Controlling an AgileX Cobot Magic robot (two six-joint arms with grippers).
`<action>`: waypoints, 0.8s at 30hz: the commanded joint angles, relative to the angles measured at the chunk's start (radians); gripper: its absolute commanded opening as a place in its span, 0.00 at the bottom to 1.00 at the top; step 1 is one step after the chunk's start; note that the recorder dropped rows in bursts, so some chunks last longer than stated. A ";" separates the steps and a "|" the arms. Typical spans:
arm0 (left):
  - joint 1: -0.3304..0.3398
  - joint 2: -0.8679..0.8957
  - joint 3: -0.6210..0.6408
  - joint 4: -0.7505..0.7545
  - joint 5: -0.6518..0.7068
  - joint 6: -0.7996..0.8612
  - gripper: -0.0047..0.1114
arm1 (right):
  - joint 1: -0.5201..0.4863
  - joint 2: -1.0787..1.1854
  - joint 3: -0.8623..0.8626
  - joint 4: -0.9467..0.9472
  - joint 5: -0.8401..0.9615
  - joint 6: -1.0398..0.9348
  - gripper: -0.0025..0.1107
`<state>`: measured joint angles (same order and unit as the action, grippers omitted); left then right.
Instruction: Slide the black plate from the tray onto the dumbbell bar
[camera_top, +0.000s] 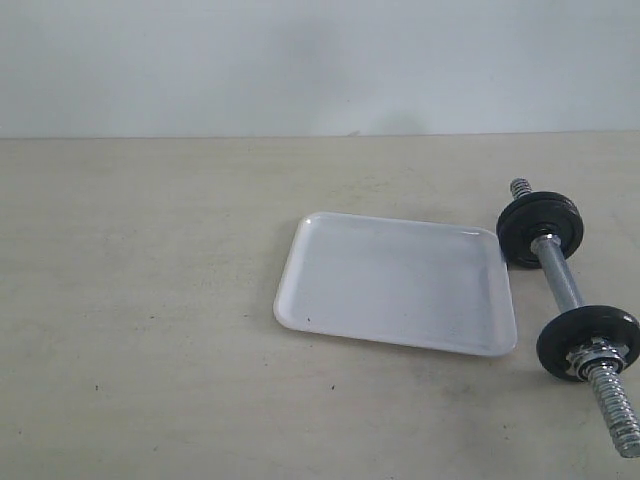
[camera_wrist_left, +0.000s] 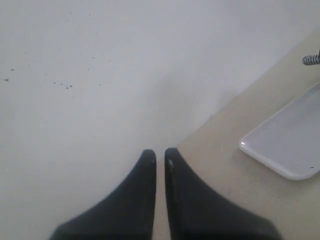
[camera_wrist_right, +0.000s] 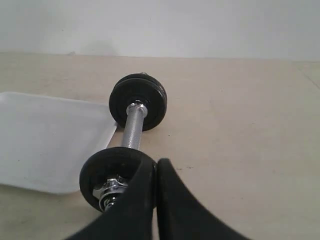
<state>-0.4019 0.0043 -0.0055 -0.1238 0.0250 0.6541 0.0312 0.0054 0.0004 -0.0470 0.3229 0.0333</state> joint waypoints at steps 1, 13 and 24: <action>0.002 -0.004 0.005 -0.026 0.005 -0.003 0.08 | -0.001 -0.005 0.000 -0.011 -0.001 0.003 0.02; 0.002 -0.004 0.005 -0.777 0.005 -0.003 0.08 | -0.001 -0.005 0.000 0.014 -0.001 0.016 0.02; 0.002 -0.004 0.005 -0.988 -0.003 -0.003 0.08 | -0.001 -0.005 0.000 0.014 -0.001 0.016 0.02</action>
<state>-0.4019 0.0043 -0.0039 -0.9659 0.0357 0.6541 0.0312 0.0054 0.0004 -0.0333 0.3253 0.0462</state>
